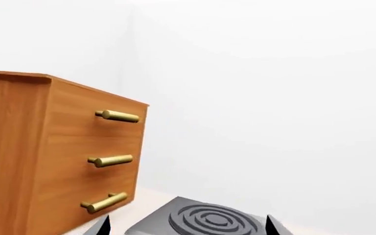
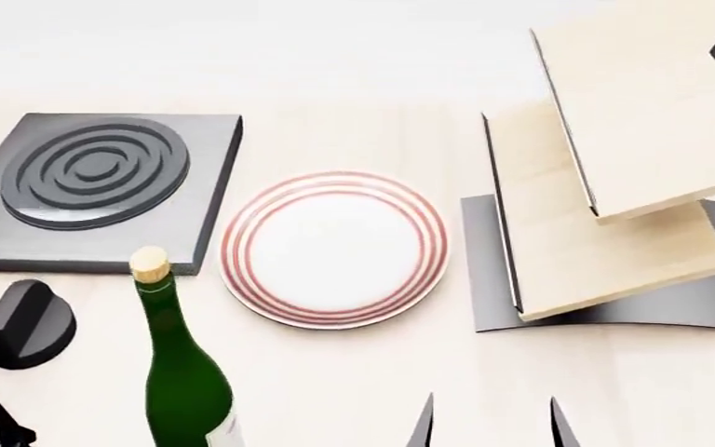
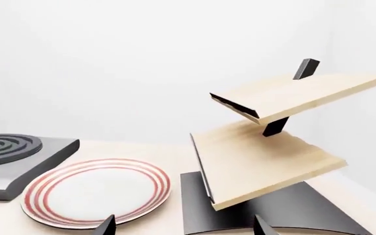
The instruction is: Pick up the akita bowl and put it on the plate.
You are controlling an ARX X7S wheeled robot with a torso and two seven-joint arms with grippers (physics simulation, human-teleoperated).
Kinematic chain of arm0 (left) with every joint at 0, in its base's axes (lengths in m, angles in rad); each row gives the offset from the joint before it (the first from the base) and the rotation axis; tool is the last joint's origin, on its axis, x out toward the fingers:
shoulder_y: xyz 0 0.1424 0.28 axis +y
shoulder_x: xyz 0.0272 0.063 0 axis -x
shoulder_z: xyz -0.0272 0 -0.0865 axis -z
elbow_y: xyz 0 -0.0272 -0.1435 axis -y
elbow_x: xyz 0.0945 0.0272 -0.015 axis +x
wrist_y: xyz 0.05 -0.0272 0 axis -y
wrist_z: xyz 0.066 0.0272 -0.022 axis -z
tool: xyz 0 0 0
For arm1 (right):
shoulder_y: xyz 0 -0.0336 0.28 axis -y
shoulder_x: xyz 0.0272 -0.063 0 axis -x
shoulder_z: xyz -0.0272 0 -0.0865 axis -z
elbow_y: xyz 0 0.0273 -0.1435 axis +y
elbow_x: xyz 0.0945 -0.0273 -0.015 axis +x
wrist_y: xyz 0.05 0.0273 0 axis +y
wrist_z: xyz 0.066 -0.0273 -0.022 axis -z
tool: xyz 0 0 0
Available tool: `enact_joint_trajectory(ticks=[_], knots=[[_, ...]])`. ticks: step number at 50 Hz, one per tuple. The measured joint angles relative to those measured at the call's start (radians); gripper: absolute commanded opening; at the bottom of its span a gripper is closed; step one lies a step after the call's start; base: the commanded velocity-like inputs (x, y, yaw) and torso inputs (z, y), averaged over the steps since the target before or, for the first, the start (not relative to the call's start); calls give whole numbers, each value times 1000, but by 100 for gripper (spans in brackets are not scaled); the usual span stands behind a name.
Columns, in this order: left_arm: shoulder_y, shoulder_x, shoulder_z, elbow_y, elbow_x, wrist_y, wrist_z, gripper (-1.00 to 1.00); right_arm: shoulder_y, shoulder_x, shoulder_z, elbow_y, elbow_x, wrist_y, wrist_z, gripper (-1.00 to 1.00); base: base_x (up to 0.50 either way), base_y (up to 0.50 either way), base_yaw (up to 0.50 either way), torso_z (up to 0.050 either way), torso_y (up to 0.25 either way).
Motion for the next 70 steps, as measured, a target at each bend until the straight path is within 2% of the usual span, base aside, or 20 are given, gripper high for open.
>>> enact_joint_trajectory(ticks=[45,59,70], knots=[[-1,-20,21,-6,-7,6,-26,100,12,22,-29,10,14,8,34,100,284,-9,0,0,0],[-1,-28,26,-8,-7,8,-33,100,15,25,-36,23,22,3,42,100,58,0,0,0,0],[-6,-59,24,28,13,-50,-44,100,21,28,-49,33,23,1,45,100,0,0,0,0,0]])
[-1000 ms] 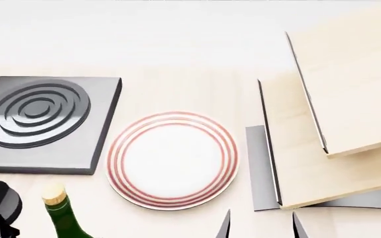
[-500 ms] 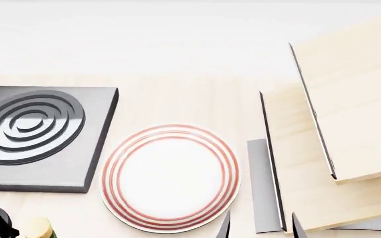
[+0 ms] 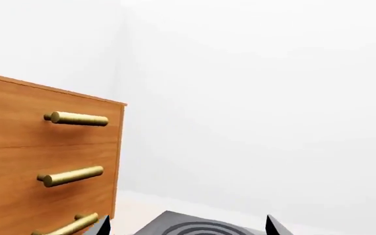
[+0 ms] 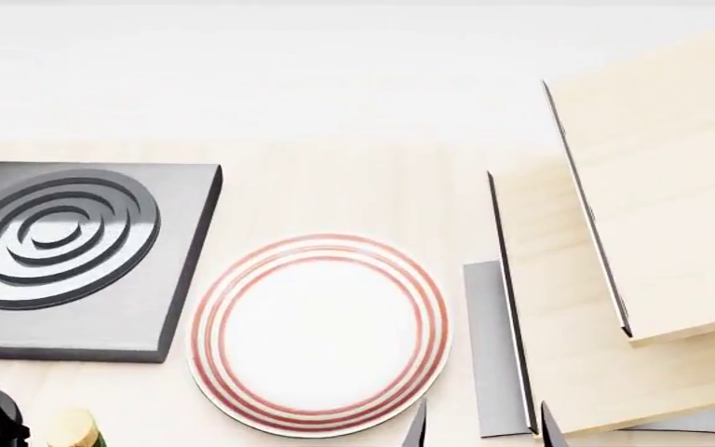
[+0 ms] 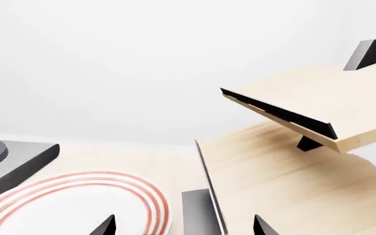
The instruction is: Pick up the akita bowl and put it on the plate.
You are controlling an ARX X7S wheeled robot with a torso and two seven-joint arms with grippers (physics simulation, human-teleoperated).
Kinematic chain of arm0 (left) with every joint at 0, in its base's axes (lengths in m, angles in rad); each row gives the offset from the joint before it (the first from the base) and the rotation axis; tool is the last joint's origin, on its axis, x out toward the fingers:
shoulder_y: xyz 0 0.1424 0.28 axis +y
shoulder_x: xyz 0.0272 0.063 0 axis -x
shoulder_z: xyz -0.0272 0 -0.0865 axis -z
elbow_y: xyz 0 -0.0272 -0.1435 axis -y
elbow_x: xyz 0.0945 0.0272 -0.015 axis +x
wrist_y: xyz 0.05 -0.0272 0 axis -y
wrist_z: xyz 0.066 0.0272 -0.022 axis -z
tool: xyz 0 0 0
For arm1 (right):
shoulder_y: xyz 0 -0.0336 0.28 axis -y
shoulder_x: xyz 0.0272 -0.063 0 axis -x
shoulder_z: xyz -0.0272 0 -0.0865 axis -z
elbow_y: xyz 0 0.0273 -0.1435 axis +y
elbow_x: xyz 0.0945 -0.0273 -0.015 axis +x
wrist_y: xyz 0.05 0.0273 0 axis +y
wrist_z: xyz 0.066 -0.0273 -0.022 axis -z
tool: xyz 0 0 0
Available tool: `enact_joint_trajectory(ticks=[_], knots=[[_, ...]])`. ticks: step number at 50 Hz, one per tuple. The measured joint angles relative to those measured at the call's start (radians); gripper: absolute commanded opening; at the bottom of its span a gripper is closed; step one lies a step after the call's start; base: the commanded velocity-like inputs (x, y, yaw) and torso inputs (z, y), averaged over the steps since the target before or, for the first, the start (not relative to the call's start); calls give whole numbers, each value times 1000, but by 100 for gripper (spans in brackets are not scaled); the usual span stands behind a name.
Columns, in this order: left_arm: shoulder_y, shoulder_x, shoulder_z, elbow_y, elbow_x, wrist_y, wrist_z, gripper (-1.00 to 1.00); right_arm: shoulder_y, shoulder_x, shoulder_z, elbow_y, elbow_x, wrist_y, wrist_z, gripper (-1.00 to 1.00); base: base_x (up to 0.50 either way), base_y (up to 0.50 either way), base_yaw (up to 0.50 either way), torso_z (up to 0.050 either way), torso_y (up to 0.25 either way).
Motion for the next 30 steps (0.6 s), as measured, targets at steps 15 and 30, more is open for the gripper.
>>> enact_joint_trajectory(ticks=[15,30], knots=[[12,-90,-34,165,48,-153,-12,100,11,2,-28,6,-8,9,2,100,0,0,0,0,0],[76,-210,-163,357,45,-344,-17,100,19,6,-44,7,-6,14,6,100,0,0,0,0,0]])
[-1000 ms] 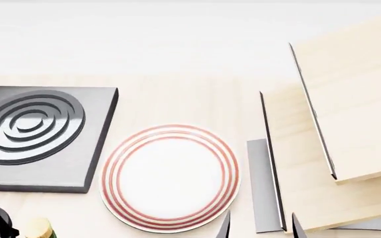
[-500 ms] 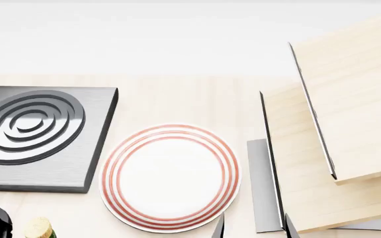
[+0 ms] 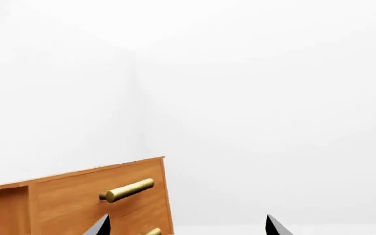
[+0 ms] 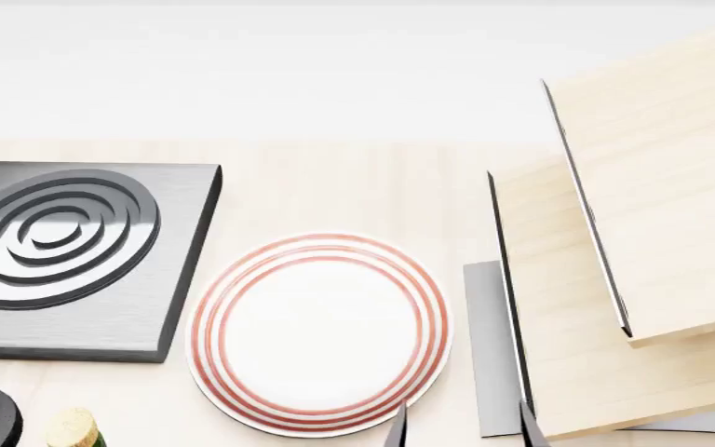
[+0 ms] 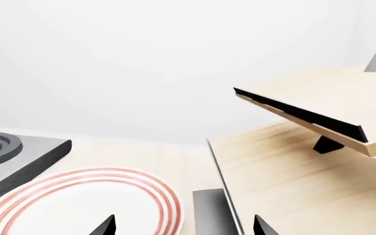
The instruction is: Pick up the akita bowl and put it on the plate.
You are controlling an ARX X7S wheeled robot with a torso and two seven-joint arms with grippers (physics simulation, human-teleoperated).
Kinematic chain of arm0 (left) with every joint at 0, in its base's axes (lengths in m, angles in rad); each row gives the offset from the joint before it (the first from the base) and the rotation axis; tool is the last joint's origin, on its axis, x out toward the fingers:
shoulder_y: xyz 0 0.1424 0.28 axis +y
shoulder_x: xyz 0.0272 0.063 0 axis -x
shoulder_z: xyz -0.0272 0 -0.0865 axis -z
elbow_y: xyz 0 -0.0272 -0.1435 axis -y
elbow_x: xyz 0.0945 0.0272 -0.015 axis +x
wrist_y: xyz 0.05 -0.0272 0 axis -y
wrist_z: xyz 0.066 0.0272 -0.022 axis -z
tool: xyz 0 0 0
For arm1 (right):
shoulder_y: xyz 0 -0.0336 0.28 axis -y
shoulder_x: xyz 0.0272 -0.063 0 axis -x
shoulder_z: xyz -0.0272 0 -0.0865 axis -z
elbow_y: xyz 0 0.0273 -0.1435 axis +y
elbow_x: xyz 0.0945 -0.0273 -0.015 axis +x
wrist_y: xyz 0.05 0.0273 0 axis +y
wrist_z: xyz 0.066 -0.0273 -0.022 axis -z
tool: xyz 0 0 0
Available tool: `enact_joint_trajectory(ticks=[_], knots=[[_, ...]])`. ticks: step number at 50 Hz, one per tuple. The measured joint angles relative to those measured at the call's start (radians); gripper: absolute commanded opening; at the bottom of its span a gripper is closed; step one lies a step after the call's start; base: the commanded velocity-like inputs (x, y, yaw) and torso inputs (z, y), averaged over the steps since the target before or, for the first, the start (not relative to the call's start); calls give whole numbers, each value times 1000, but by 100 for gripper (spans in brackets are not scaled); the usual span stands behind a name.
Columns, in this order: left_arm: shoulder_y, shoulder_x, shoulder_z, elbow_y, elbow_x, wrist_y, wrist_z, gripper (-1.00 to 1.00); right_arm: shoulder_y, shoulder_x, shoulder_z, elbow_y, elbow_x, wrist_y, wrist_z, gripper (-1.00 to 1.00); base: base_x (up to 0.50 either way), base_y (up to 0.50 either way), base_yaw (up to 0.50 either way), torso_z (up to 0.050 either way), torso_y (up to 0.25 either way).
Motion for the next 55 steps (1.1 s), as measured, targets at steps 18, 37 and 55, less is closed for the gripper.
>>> enact_joint_trajectory(ticks=[18,37,55], knots=[[52,-130,-253,145,-72,-215,3,100,11,1,-19,19,-1,0,8,100,0,0,0,0,0],[62,-238,-491,212,-174,-447,35,100,20,2,-34,47,2,-10,16,100,0,0,0,0,0],[73,-326,-626,239,-239,-615,87,100,30,3,-49,75,6,-20,22,100,0,0,0,0,0]])
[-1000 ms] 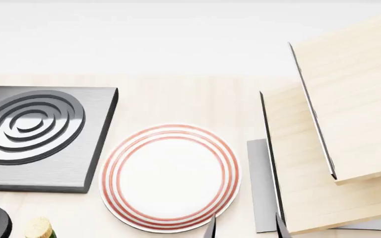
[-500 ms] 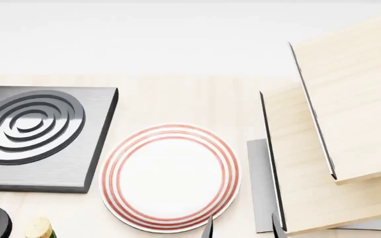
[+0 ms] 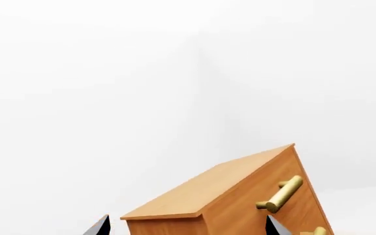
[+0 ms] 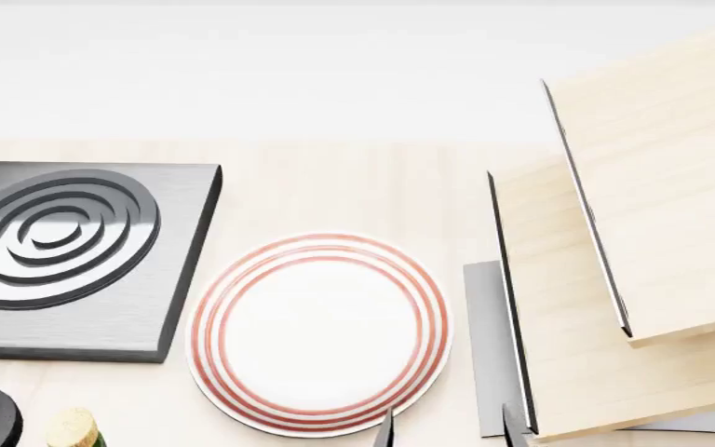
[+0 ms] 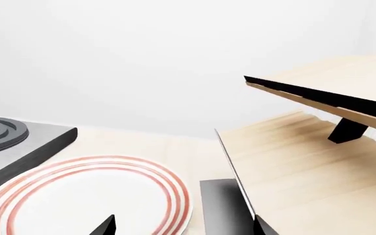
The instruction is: Pick up the akita bowl and put it on the plate.
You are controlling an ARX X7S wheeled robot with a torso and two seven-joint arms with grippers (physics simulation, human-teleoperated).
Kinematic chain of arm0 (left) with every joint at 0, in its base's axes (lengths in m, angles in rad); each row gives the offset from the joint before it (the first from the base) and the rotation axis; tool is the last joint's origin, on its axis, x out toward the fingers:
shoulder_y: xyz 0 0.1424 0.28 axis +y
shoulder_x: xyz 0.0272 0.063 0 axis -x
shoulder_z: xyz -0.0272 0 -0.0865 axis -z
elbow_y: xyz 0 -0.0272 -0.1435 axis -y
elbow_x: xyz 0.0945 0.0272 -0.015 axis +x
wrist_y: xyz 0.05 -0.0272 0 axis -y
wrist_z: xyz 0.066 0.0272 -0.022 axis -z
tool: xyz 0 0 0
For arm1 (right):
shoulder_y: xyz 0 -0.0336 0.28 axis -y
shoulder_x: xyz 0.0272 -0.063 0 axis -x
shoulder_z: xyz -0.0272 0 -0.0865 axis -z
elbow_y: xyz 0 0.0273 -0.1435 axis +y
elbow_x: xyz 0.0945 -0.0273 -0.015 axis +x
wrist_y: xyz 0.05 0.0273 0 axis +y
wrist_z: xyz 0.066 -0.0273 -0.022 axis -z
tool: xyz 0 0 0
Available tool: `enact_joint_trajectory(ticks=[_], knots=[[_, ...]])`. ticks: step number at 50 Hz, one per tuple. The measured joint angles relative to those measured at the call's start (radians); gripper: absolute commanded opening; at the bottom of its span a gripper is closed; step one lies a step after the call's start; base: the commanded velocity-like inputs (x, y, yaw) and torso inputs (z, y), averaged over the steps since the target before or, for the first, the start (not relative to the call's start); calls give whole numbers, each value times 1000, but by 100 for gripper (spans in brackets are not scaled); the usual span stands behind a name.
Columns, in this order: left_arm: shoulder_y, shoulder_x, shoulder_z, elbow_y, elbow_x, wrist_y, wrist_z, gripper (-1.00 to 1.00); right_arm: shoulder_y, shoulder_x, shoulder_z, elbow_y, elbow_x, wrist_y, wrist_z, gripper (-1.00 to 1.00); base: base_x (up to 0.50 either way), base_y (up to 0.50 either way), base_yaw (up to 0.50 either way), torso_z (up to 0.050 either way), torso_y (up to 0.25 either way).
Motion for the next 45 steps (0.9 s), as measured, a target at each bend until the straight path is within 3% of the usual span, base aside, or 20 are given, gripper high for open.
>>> enact_joint_trajectory(ticks=[18,45], knots=[[9,-139,-63,-28,-53,-173,85,100,25,-9,-21,72,4,-13,-1,100,0,0,0,0,0],[-53,-311,11,-68,-310,-481,230,100,57,-18,-48,148,8,-20,-1,100,0,0,0,0,0]])
